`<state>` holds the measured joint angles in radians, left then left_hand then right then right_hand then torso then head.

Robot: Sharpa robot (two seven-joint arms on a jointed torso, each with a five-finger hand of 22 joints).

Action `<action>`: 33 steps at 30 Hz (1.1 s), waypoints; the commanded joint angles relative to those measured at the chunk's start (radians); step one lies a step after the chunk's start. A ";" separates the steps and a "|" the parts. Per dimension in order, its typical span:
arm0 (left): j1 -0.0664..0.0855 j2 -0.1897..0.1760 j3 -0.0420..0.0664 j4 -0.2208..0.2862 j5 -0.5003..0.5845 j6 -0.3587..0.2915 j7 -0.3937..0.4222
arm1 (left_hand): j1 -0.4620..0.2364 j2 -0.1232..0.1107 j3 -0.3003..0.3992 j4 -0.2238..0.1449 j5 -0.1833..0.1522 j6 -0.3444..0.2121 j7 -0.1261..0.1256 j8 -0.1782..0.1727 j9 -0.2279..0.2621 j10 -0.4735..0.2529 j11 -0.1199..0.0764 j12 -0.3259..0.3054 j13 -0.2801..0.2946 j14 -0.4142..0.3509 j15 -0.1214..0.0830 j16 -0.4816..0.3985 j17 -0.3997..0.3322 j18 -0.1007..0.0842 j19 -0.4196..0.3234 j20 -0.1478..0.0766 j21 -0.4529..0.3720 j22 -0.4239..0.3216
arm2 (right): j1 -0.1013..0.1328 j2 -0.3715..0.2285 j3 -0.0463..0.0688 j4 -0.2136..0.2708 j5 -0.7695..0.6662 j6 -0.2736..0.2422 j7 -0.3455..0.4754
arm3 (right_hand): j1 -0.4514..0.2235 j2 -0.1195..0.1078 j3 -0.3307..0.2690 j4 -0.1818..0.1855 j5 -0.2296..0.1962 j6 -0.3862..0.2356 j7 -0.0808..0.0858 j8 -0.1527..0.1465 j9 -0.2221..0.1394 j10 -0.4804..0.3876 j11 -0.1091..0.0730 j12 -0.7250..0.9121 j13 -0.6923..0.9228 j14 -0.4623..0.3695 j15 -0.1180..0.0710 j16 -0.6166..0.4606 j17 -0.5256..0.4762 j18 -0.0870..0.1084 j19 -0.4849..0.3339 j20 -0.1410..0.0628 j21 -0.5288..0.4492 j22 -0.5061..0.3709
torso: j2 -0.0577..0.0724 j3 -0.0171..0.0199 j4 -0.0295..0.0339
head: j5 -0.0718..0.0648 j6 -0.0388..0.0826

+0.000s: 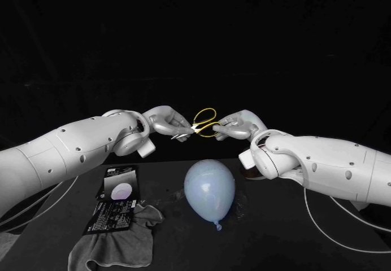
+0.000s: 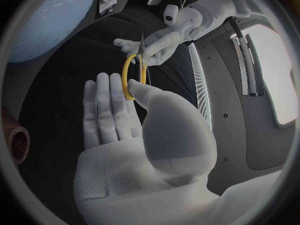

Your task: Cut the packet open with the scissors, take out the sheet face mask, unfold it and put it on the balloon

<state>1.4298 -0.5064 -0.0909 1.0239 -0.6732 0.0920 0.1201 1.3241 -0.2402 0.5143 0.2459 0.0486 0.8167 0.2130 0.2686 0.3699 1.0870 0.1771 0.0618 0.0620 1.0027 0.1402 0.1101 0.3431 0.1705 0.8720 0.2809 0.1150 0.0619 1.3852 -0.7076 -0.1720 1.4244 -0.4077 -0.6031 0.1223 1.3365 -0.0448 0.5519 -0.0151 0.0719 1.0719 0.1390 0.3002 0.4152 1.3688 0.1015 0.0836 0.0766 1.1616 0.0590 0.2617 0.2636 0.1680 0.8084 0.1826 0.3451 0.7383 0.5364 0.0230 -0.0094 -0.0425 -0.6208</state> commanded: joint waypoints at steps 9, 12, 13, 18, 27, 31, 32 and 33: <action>0.001 0.012 0.001 -0.030 0.048 -0.189 0.017 | 0.134 -0.024 -0.675 0.056 0.007 -0.289 0.037 -0.134 -0.104 -0.312 0.084 -0.006 -0.003 -0.436 0.094 -0.063 -0.140 -0.113 -0.522 0.014 -0.080 -0.026 | 0.001 0.019 0.001 -0.063 0.007 -0.108 -0.047 | -0.032 0.005 0.092 -0.107 0.018 -0.005 -0.005 0.009 0.018 0.047 -0.033 0.001 0.002 0.016 -0.001 -0.014 0.008 0.008 -0.027 -0.002 0.032 0.046 | 0.000 -0.0009 0.0003 | -0.012 0.003; 0.001 0.008 0.001 -0.044 0.098 -0.222 0.031 | 0.129 -0.045 -0.712 0.058 0.009 -0.341 0.050 -0.151 -0.129 -0.385 0.088 -0.007 -0.006 -0.476 0.100 -0.062 -0.154 -0.112 -0.537 0.015 -0.079 -0.025 | 0.001 0.017 0.001 -0.085 -0.018 -0.101 -0.054 | -0.035 0.006 0.094 -0.111 0.013 -0.005 -0.005 0.009 0.020 0.047 -0.033 0.000 0.002 0.016 -0.001 -0.015 0.010 0.008 -0.031 -0.002 0.036 0.052 | 0.000 -0.0010 -0.0003 | -0.015 0.002; 0.001 0.005 0.001 -0.049 0.121 -0.234 0.038 | 0.124 -0.051 -0.718 0.058 0.010 -0.336 0.062 -0.149 -0.128 -0.396 0.085 -0.007 -0.006 -0.480 0.099 -0.061 -0.156 -0.112 -0.538 0.015 -0.078 -0.025 | 0.001 0.016 0.001 -0.093 -0.031 -0.096 -0.057 | -0.036 0.007 0.095 -0.113 0.011 -0.006 -0.005 0.009 0.021 0.047 -0.033 0.000 0.002 0.016 -0.001 -0.016 0.010 0.008 -0.033 -0.002 0.038 0.055 | 0.000 -0.0008 -0.0003 | -0.015 0.002; 0.000 -0.016 0.003 -0.062 0.229 -0.280 0.067 | 0.108 -0.050 -0.717 0.057 0.010 -0.314 0.078 -0.141 -0.120 -0.378 0.081 -0.001 -0.002 -0.461 0.096 -0.055 -0.152 -0.110 -0.525 0.014 -0.074 -0.022 | 0.003 -0.002 0.001 -0.131 -0.160 -0.067 -0.074 | -0.039 0.008 0.098 -0.118 0.004 -0.006 -0.004 0.010 0.023 0.047 -0.033 -0.001 0.003 0.017 -0.001 -0.019 0.011 0.008 -0.039 -0.001 0.042 0.062 | 0.001 -0.0010 -0.0007 | -0.025 0.000; -0.004 -0.099 0.004 -0.014 0.335 -0.305 0.091 | 0.103 -0.008 -0.670 0.056 0.006 -0.198 0.080 -0.101 -0.083 -0.265 0.071 0.022 0.006 -0.318 0.081 -0.022 -0.118 -0.100 -0.444 0.012 -0.053 -0.011 | 0.013 -0.071 0.001 -0.184 -0.536 0.020 -0.096 | -0.044 0.010 0.103 -0.129 -0.018 -0.006 -0.004 0.011 0.029 0.048 -0.033 -0.002 0.004 0.020 0.000 -0.022 0.016 0.007 -0.057 0.001 0.044 0.073 | 0.000 0.0001 -0.0003 | -0.050 -0.014; -0.008 -0.134 0.004 0.011 0.370 -0.318 0.104 | 0.102 0.016 -0.641 0.055 0.004 -0.134 0.078 -0.079 -0.066 -0.230 0.064 0.031 0.006 -0.230 0.070 0.002 -0.099 -0.088 -0.350 0.009 -0.031 -0.001 | 0.019 -0.109 0.002 -0.192 -0.671 0.054 -0.120 | -0.045 0.010 0.103 -0.129 -0.023 -0.006 -0.005 0.011 0.030 0.048 -0.033 -0.002 0.004 0.022 -0.001 -0.022 0.017 0.008 -0.060 0.002 0.044 0.075 | 0.000 0.0004 -0.0001 | -0.059 -0.017; -0.009 -0.143 0.004 0.017 0.386 -0.322 0.109 | 0.102 0.022 -0.632 0.056 0.004 -0.119 0.076 -0.074 -0.062 -0.221 0.061 0.033 0.006 -0.214 0.066 0.009 -0.097 -0.081 -0.300 0.009 -0.019 0.005 | 0.022 -0.119 0.002 -0.194 -0.699 0.061 -0.127 | -0.045 0.010 0.103 -0.129 -0.023 -0.006 -0.005 0.011 0.030 0.048 -0.033 -0.002 0.004 0.022 -0.001 -0.022 0.017 0.008 -0.060 0.002 0.044 0.075 | -0.001 0.0013 -0.0010 | -0.066 -0.021; -0.010 -0.152 0.004 0.023 0.401 -0.327 0.113 | 0.104 0.040 -0.610 0.054 0.004 -0.081 0.071 -0.060 -0.052 -0.203 0.056 0.039 0.006 -0.184 0.058 0.025 -0.092 -0.064 -0.174 0.006 0.014 0.022 | 0.024 -0.129 0.002 -0.197 -0.724 0.068 -0.134 | -0.046 0.009 0.103 -0.130 -0.023 -0.006 -0.005 0.012 0.030 0.048 -0.033 -0.002 0.004 0.022 -0.001 -0.022 0.017 0.008 -0.060 0.002 0.043 0.075 | -0.001 0.0014 -0.0016 | -0.067 -0.021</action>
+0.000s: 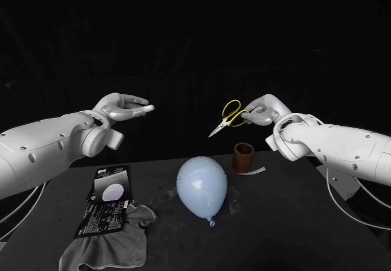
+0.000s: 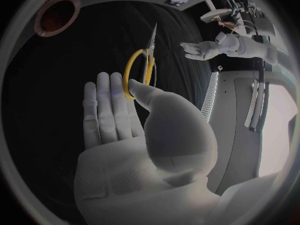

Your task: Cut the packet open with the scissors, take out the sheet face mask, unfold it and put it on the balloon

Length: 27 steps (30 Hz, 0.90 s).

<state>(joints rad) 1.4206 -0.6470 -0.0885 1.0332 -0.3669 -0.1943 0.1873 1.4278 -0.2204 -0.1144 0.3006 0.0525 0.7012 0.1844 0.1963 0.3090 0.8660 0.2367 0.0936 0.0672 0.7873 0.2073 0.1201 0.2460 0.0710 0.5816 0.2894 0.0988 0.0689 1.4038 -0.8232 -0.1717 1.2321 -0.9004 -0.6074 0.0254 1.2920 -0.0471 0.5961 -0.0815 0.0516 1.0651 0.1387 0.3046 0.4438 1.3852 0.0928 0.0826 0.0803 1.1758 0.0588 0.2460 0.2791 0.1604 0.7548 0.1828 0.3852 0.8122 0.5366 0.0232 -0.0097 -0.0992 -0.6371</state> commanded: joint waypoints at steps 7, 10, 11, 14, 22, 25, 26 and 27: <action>-0.011 -0.063 0.002 0.075 0.163 -0.051 0.070 | 0.008 0.077 0.076 -0.004 -0.003 0.086 0.075 0.037 0.004 0.089 -0.032 0.021 0.001 0.149 -0.045 0.079 0.027 0.111 0.255 -0.003 0.094 0.030 | 0.018 -0.065 0.001 -0.016 -0.378 0.105 -0.113 | -0.006 0.009 0.058 -0.062 -0.004 0.004 -0.006 0.010 0.005 0.035 -0.026 0.000 0.001 0.014 -0.002 -0.004 0.004 0.016 -0.009 0.003 0.002 0.002 | 0.001 0.0002 -0.0004 | -0.039 -0.007; -0.016 -0.075 0.002 0.096 0.182 -0.050 0.074 | 0.015 0.089 0.088 -0.006 -0.003 0.098 0.071 0.042 0.003 0.103 -0.036 0.023 0.001 0.157 -0.049 0.085 0.029 0.112 0.263 -0.004 0.095 0.027 | 0.019 -0.073 0.001 -0.019 -0.414 0.106 -0.151 | -0.010 0.006 0.058 -0.060 -0.004 0.006 -0.009 0.012 0.008 0.039 -0.028 0.002 0.001 0.019 -0.004 -0.002 0.006 0.018 -0.008 0.003 0.001 0.002 | 0.001 0.0003 -0.0006 | -0.041 -0.008; -0.019 -0.079 0.002 0.105 0.188 -0.049 0.076 | 0.019 0.094 0.093 -0.006 -0.003 0.103 0.070 0.044 0.002 0.109 -0.038 0.023 0.001 0.160 -0.051 0.087 0.030 0.112 0.267 -0.004 0.096 0.026 | 0.020 -0.074 0.001 -0.021 -0.430 0.105 -0.166 | -0.010 0.006 0.058 -0.060 -0.004 0.006 -0.009 0.012 0.008 0.039 -0.028 0.002 0.001 0.019 -0.004 -0.002 0.006 0.018 -0.008 0.003 0.001 0.002 | 0.001 0.0003 -0.0005 | -0.042 -0.008; -0.024 -0.088 0.002 0.122 0.198 -0.046 0.078 | 0.026 0.104 0.103 -0.007 -0.004 0.114 0.065 0.048 0.001 0.123 -0.042 0.025 0.001 0.166 -0.054 0.091 0.031 0.113 0.275 -0.006 0.097 0.024 | 0.021 -0.072 0.001 -0.031 -0.462 0.097 -0.200 | -0.013 0.004 0.060 -0.057 -0.004 0.007 -0.011 0.014 0.011 0.042 -0.031 0.002 0.002 0.031 -0.008 0.004 0.012 0.020 -0.004 0.003 0.001 0.001 | 0.001 -0.0004 0.0012 | -0.047 -0.009; -0.031 -0.096 0.001 0.143 0.207 -0.038 0.080 | 0.031 0.111 0.107 -0.008 -0.004 0.122 0.063 0.051 -0.001 0.134 -0.045 0.025 0.000 0.173 -0.057 0.095 0.033 0.114 0.283 -0.007 0.099 0.022 | 0.020 -0.042 0.001 -0.067 -0.539 0.079 -0.267 | -0.014 0.003 0.061 -0.057 -0.004 0.008 -0.012 0.015 0.013 0.044 -0.032 0.002 0.002 0.034 -0.009 0.005 0.015 0.021 -0.003 0.003 0.000 0.001 | 0.002 -0.0017 0.0014 | -0.049 -0.008; -0.032 -0.098 0.001 0.148 0.208 -0.036 0.080 | 0.032 0.112 0.108 -0.008 -0.004 0.124 0.062 0.051 -0.001 0.136 -0.046 0.025 0.000 0.175 -0.058 0.096 0.033 0.114 0.285 -0.008 0.100 0.022 | 0.019 -0.029 0.001 -0.081 -0.560 0.077 -0.294 | -0.014 0.002 0.061 -0.056 -0.004 0.008 -0.012 0.016 0.013 0.045 -0.032 0.003 0.002 0.035 -0.009 0.006 0.016 0.021 -0.002 0.003 0.000 0.001 | 0.002 -0.0023 0.0021 | -0.050 -0.009; -0.032 -0.099 0.001 0.149 0.208 -0.036 0.080 | 0.032 0.112 0.108 -0.008 -0.004 0.124 0.062 0.051 -0.001 0.136 -0.046 0.025 0.000 0.175 -0.058 0.096 0.033 0.114 0.285 -0.008 0.100 0.022 | 0.018 -0.026 0.001 -0.084 -0.568 0.078 -0.302 | -0.015 0.001 0.062 -0.056 -0.004 0.009 -0.013 0.016 0.014 0.046 -0.033 0.003 0.002 0.035 -0.010 0.006 0.017 0.022 -0.001 0.003 0.000 0.000 | 0.002 -0.0024 0.0023 | -0.050 -0.010; -0.032 -0.100 0.001 0.150 0.208 -0.036 0.080 | 0.032 0.112 0.108 -0.008 -0.004 0.124 0.062 0.051 -0.001 0.136 -0.046 0.025 0.000 0.175 -0.058 0.096 0.033 0.114 0.285 -0.008 0.100 0.022 | 0.017 -0.022 0.001 -0.088 -0.579 0.077 -0.310 | -0.015 0.001 0.062 -0.056 -0.004 0.009 -0.013 0.016 0.014 0.046 -0.033 0.003 0.002 0.035 -0.010 0.006 0.017 0.022 -0.001 0.003 0.000 0.000 | 0.002 -0.0024 0.0024 | -0.051 -0.010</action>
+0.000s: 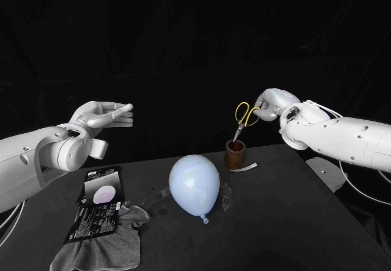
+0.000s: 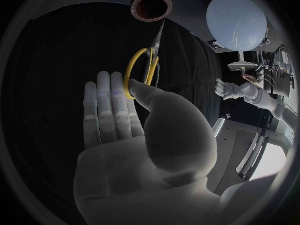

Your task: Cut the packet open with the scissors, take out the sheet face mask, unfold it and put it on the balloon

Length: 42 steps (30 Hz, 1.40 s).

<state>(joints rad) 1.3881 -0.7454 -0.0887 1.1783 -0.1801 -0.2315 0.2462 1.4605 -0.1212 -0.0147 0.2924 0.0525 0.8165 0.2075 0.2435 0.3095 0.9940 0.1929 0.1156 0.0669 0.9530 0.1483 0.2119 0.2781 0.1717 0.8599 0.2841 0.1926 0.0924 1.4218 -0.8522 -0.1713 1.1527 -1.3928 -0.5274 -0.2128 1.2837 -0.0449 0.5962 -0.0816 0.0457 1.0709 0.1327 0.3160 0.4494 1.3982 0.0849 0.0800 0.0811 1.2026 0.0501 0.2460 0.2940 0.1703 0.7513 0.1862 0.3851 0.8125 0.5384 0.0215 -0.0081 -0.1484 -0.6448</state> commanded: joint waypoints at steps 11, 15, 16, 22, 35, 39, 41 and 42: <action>0.000 -0.013 0.002 0.019 0.021 0.001 0.028 | 0.006 0.013 0.009 0.000 -0.004 0.012 0.042 0.003 -0.006 0.012 0.000 -0.003 -0.001 -0.002 0.004 -0.002 -0.001 0.009 -0.006 0.001 -0.005 -0.009 | -0.036 0.067 0.001 -0.065 -0.181 0.006 -0.115 | -0.007 -0.002 0.063 -0.056 0.002 0.003 -0.007 0.005 0.009 0.033 -0.025 0.005 0.001 0.009 -0.001 0.006 0.003 0.012 0.004 -0.001 0.000 0.000 | -0.001 0.0010 0.0002 | -0.005 -0.006; 0.000 -0.015 0.002 0.024 0.021 0.001 0.029 | 0.007 0.014 0.009 0.000 -0.004 0.012 0.041 0.003 -0.006 0.012 0.000 -0.003 -0.001 -0.002 0.004 -0.003 -0.001 0.009 -0.007 0.001 -0.006 -0.010 | -0.053 0.085 0.001 -0.083 -0.192 0.015 -0.113 | -0.007 -0.003 0.063 -0.056 0.002 0.003 -0.008 0.005 0.009 0.033 -0.025 0.005 0.001 0.009 -0.001 0.006 0.003 0.012 0.004 -0.001 0.000 0.000 | 0.000 0.0007 -0.0011 | -0.004 -0.009; 0.000 -0.015 0.002 0.024 0.021 0.001 0.030 | 0.007 0.014 0.009 0.000 -0.004 0.012 0.041 0.003 -0.006 0.012 0.000 -0.003 -0.001 -0.002 0.004 -0.003 -0.001 0.009 -0.008 0.001 -0.006 -0.010 | -0.056 0.087 0.001 -0.085 -0.193 0.016 -0.113 | -0.007 -0.003 0.063 -0.056 0.002 0.003 -0.008 0.005 0.009 0.033 -0.025 0.005 0.001 0.009 -0.001 0.006 0.003 0.012 0.004 -0.001 0.000 0.000 | 0.000 0.0007 -0.0013 | -0.003 -0.009; 0.000 -0.017 0.002 0.027 0.021 0.002 0.030 | 0.007 0.014 0.009 0.000 -0.004 0.012 0.042 0.003 -0.006 0.012 0.000 -0.004 -0.001 -0.002 0.004 -0.003 -0.001 0.009 -0.008 0.001 -0.007 -0.011 | -0.080 0.108 0.000 -0.102 -0.197 0.019 -0.106 | -0.007 -0.005 0.069 -0.056 0.002 0.001 -0.007 0.005 0.011 0.030 -0.024 0.002 0.000 0.004 -0.001 0.003 0.005 0.012 0.004 -0.001 -0.003 -0.002 | -0.001 0.0013 -0.0011 | -0.002 -0.013; 0.000 -0.019 0.002 0.030 0.021 0.007 0.027 | 0.007 0.014 0.009 0.000 -0.004 0.012 0.042 0.003 -0.007 0.012 0.000 -0.004 -0.001 -0.003 0.004 -0.003 -0.001 0.009 -0.008 0.001 -0.007 -0.011 | -0.125 0.150 0.000 -0.146 -0.122 -0.023 -0.050 | -0.062 -0.093 0.100 -0.005 0.003 -0.126 0.066 -0.095 -0.015 -0.194 0.054 -0.021 -0.021 -0.133 0.066 -0.077 0.003 0.010 -0.043 0.051 -0.117 -0.089 | -0.001 0.0008 -0.0012 | -0.001 -0.015; 0.000 -0.019 0.002 0.029 0.021 0.008 0.025 | 0.007 0.014 0.009 0.000 -0.004 0.012 0.042 0.003 -0.007 0.012 0.000 -0.005 -0.001 -0.003 0.004 -0.003 -0.001 0.009 -0.008 0.001 -0.007 -0.011 | -0.133 0.154 -0.001 -0.143 -0.094 -0.019 -0.026 | -0.082 -0.129 0.090 0.022 0.002 -0.156 0.083 -0.124 -0.028 -0.248 0.073 -0.020 -0.021 -0.173 0.082 -0.098 -0.004 0.011 -0.038 0.066 -0.153 -0.126 | -0.001 0.0011 -0.0014 | 0.000 -0.014; 0.000 -0.019 0.002 0.029 0.021 0.009 0.025 | 0.007 0.015 0.009 0.000 -0.004 0.012 0.042 0.003 -0.007 0.012 0.000 -0.005 -0.001 -0.003 0.004 -0.003 -0.001 0.009 -0.008 0.001 -0.007 -0.011 | -0.136 0.155 -0.001 -0.141 -0.085 -0.014 -0.018 | -0.079 -0.153 0.069 0.044 0.005 -0.176 0.099 -0.149 -0.043 -0.289 0.089 -0.018 -0.019 -0.209 0.097 -0.117 -0.015 0.012 -0.031 0.080 -0.192 -0.169 | -0.001 0.0011 -0.0013 | 0.000 -0.014; 0.000 -0.019 0.002 0.029 0.021 0.010 0.024 | 0.007 0.015 0.009 0.000 -0.004 0.012 0.042 0.003 -0.007 0.012 0.000 -0.005 -0.001 -0.003 0.004 -0.003 -0.001 0.009 -0.008 0.001 -0.007 -0.011 | -0.138 0.156 -0.001 -0.140 -0.081 -0.012 -0.015 | -0.074 -0.159 0.057 0.050 0.005 -0.183 0.102 -0.159 -0.049 -0.305 0.093 -0.019 -0.020 -0.221 0.102 -0.124 -0.020 0.012 -0.027 0.083 -0.205 -0.185 | -0.001 0.0012 -0.0011 | 0.000 -0.014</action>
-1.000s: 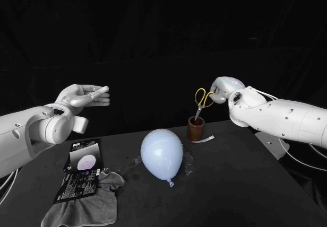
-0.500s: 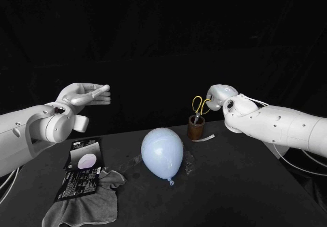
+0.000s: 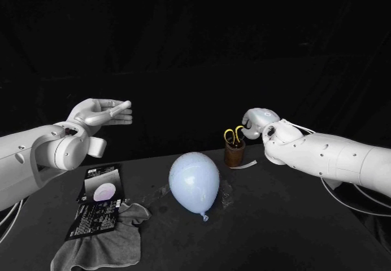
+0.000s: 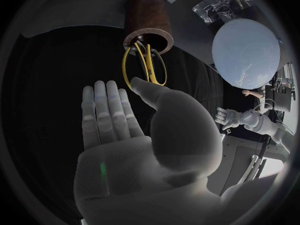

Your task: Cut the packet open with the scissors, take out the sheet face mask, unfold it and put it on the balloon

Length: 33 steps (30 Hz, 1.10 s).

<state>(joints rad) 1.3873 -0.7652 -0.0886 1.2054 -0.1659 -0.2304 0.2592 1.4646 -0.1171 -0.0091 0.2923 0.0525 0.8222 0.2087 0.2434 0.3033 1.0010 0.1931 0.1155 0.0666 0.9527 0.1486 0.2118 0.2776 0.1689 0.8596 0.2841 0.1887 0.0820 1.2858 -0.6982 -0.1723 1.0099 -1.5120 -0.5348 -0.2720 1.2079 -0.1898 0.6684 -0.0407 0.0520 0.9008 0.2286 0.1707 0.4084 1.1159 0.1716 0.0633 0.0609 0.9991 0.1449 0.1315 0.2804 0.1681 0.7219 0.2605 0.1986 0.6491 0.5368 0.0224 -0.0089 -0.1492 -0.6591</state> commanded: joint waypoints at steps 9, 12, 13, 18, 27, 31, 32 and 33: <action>0.001 0.000 0.001 0.000 0.007 0.014 0.008 | 0.003 0.011 0.004 0.000 -0.004 0.006 0.042 0.002 -0.001 0.004 0.001 -0.005 -0.001 -0.003 0.004 -0.003 -0.001 0.012 -0.008 0.001 -0.003 -0.001 | -0.006 -0.003 0.000 0.002 0.048 -0.005 0.043 | 0.137 0.001 -0.275 0.111 -0.002 -0.106 0.040 -0.089 -0.059 -0.207 0.051 0.000 0.002 -0.166 0.055 -0.063 -0.070 -0.006 0.008 0.026 -0.116 -0.133 | 0.000 0.0002 -0.0004 | -0.002 0.000; 0.001 0.001 0.001 -0.001 0.007 0.015 0.008 | 0.003 0.011 0.004 0.000 -0.004 0.006 0.042 0.002 -0.001 0.004 0.001 -0.005 -0.001 -0.003 0.004 -0.003 -0.001 0.012 -0.008 0.001 -0.003 -0.001 | -0.006 -0.008 0.000 0.012 0.055 -0.007 0.047 | 0.214 -0.018 -0.359 0.208 -0.002 -0.121 0.038 -0.098 -0.073 -0.254 0.055 -0.003 0.001 -0.191 0.060 -0.060 -0.092 -0.013 0.020 0.026 -0.131 -0.163 | 0.000 0.0005 -0.0008 | -0.002 0.000; 0.001 0.001 0.001 -0.001 0.007 0.016 0.008 | 0.003 0.011 0.004 0.000 -0.004 0.006 0.042 0.002 -0.001 0.004 0.001 -0.005 -0.001 -0.003 0.004 -0.003 -0.001 0.012 -0.008 0.001 -0.003 -0.001 | -0.006 -0.011 0.000 0.017 0.057 -0.010 0.049 | 0.233 -0.019 -0.368 0.235 -0.002 -0.122 0.038 -0.097 -0.075 -0.257 0.055 -0.002 0.001 -0.193 0.060 -0.058 -0.096 -0.014 0.022 0.026 -0.132 -0.171 | 0.000 0.0007 -0.0008 | -0.002 0.000; 0.001 -0.002 0.001 0.000 0.006 0.021 0.009 | 0.002 0.012 0.004 0.001 -0.004 0.006 0.043 0.002 -0.002 0.004 0.001 -0.006 -0.001 -0.004 0.005 -0.004 -0.001 0.013 -0.007 0.001 -0.003 -0.001 | -0.006 -0.035 0.001 0.056 0.063 -0.049 0.063 | 0.299 -0.039 -0.396 0.328 -0.002 -0.120 0.035 -0.093 -0.082 -0.270 0.057 -0.003 0.001 -0.200 0.062 -0.053 -0.111 -0.016 0.029 0.024 -0.133 -0.201 | 0.000 0.0005 0.0003 | -0.003 0.002; 0.000 -0.026 0.000 0.013 -0.011 0.053 0.023 | 0.056 0.037 0.021 -0.011 -0.004 0.047 0.004 0.021 -0.002 0.055 -0.027 0.003 0.002 0.016 -0.014 0.005 0.002 0.016 0.012 -0.003 0.003 -0.003 | 0.004 -0.118 0.006 0.173 0.223 -0.215 0.212 | 0.335 -0.001 -0.336 0.310 0.007 -0.040 0.017 -0.057 -0.080 -0.154 0.033 0.016 0.005 -0.133 0.039 -0.012 -0.112 0.000 0.056 0.021 -0.129 -0.224 | -0.001 0.0008 -0.0006 | 0.014 -0.004; -0.007 -0.053 -0.002 0.036 -0.042 0.080 0.025 | 0.126 0.046 0.051 -0.015 -0.003 0.072 -0.013 0.024 -0.009 0.089 -0.044 -0.003 -0.001 0.077 -0.035 0.033 0.016 0.018 0.067 -0.021 0.030 0.005 | 0.014 -0.162 0.007 0.243 0.367 -0.256 0.317 | 0.335 0.007 -0.255 0.269 0.014 0.003 0.008 -0.051 -0.091 -0.083 0.017 0.012 0.002 -0.059 0.018 0.026 -0.108 0.014 0.084 0.018 -0.122 -0.237 | -0.002 0.0010 -0.0002 | 0.044 -0.014; -0.011 -0.063 -0.002 0.045 -0.050 0.088 0.024 | 0.136 0.044 0.056 -0.011 -0.003 0.078 -0.015 0.024 -0.011 0.095 -0.047 -0.006 -0.002 0.087 -0.039 0.036 0.018 0.018 0.077 -0.026 0.035 0.006 | 0.018 -0.175 0.008 0.266 0.403 -0.263 0.343 | 0.333 0.007 -0.244 0.264 0.014 0.009 0.007 -0.050 -0.093 -0.075 0.014 0.010 0.002 -0.048 0.015 0.031 -0.107 0.015 0.092 0.015 -0.118 -0.237 | -0.002 0.0014 -0.0002 | 0.051 -0.016; -0.015 -0.075 -0.003 0.055 -0.058 0.095 0.024 | 0.149 0.044 0.062 -0.011 -0.003 0.083 -0.018 0.024 -0.013 0.102 -0.050 -0.008 -0.002 0.100 -0.043 0.041 0.021 0.018 0.088 -0.031 0.040 0.007 | 0.022 -0.187 0.008 0.290 0.435 -0.267 0.367 | 0.319 0.002 -0.210 0.250 0.015 0.021 0.003 -0.051 -0.099 -0.057 0.011 0.003 0.001 -0.022 0.007 0.042 -0.106 0.015 0.116 0.008 -0.108 -0.237 | -0.002 0.0013 0.0000 | 0.058 -0.017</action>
<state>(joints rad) 1.3750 -0.8362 -0.0917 1.2518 -0.1867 -0.1880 0.2646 1.6110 -0.0726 0.0523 0.2817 0.0525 0.9027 0.1893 0.2610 0.2899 1.1019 0.1425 0.1104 0.0657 1.0506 0.1064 0.2511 0.2986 0.1786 0.9455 0.2524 0.2286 0.0892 1.3051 -0.8822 -0.1653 1.2856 -1.2309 -0.7281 -0.0416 1.5395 -0.1894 0.4511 0.2124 0.0602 0.9185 0.2292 0.1158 0.3107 1.0550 0.1835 0.0707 0.0631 0.9718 0.1538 0.1712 0.1738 0.1715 0.8337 0.2695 0.0879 0.4129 0.5356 0.0231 -0.0091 -0.1052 -0.6711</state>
